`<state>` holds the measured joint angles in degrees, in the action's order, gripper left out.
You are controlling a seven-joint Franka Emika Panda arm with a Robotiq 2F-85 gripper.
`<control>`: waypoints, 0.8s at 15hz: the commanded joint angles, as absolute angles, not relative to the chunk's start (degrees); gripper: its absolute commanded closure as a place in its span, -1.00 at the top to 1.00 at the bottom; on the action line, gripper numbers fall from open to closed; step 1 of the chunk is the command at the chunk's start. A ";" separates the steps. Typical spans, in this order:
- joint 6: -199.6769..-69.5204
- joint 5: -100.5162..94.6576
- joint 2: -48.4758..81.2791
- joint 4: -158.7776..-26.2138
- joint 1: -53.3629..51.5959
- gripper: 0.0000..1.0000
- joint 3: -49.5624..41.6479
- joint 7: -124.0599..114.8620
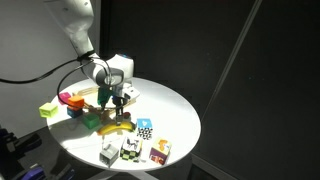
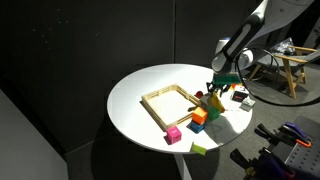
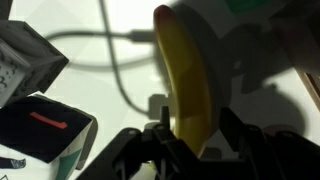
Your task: Pick up the yellow toy banana from the tray and put it on the table
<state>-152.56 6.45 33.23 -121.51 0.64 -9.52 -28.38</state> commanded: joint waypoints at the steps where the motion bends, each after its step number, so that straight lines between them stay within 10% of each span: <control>1: -152.59 7.41 33.62 -120.90 -0.14 0.77 -10.03 -28.45; 12: -152.81 3.85 28.32 -125.79 0.51 1.00 -6.40 -11.34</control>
<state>-152.56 5.89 32.14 -122.60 0.29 -7.04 -15.27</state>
